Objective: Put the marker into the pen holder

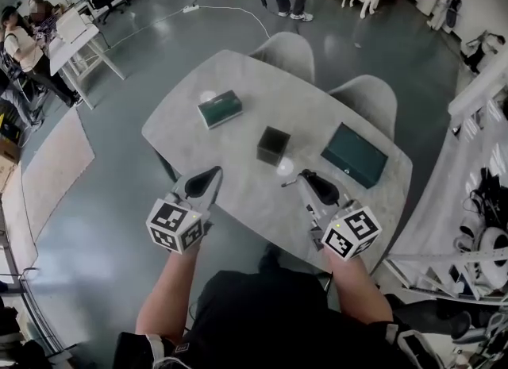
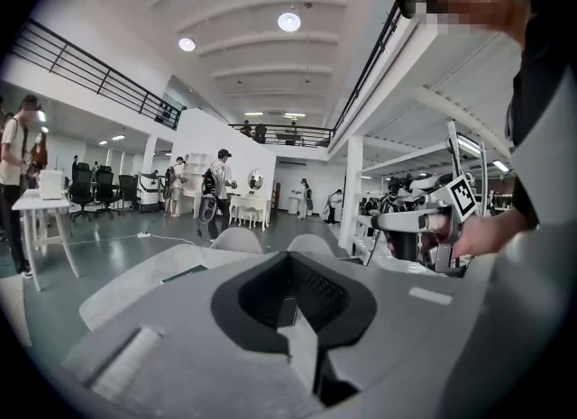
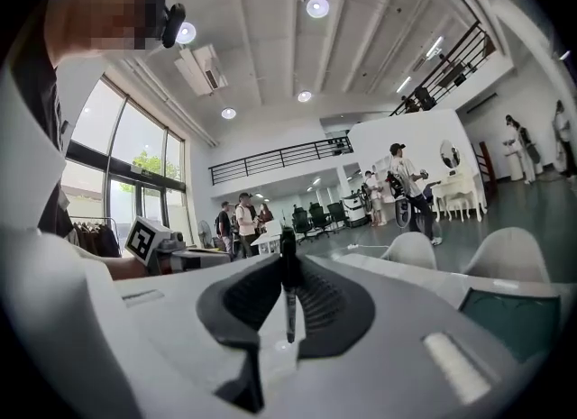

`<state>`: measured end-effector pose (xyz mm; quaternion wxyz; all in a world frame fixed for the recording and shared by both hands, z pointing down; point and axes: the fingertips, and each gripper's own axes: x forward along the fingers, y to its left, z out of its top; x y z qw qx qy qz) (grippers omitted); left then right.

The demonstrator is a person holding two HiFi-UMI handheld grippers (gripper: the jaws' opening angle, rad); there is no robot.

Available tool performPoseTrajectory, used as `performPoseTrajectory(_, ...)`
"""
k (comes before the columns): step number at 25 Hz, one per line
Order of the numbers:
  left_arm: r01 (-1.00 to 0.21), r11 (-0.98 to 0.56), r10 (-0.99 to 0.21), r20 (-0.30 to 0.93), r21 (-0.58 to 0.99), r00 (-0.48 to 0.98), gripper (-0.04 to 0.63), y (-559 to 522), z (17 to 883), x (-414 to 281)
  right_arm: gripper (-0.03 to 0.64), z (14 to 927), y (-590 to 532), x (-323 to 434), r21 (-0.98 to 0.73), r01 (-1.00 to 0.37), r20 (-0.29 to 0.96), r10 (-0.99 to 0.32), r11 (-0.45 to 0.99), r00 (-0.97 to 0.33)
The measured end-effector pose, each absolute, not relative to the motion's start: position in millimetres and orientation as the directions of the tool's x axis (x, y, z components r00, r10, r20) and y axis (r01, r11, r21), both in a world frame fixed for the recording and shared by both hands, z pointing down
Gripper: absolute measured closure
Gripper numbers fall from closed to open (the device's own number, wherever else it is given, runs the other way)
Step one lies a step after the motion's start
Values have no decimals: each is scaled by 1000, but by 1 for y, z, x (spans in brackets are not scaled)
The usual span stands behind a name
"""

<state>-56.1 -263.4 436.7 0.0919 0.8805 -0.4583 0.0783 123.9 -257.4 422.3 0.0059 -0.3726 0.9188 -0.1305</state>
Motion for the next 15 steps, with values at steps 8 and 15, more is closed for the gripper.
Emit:
performPoseTrajectory(8, -827, -557, -806, 196, 69, 559, 584, -320, 433, -64, 566, 431, -320, 110, -231, -689, 131, -680, 687, -721)
performPoseTrajectory(15, -819, -563, -795, 199, 110, 574, 584, -345, 453, -77, 566, 448, -366, 80, -211, -707, 202, -677, 675, -707)
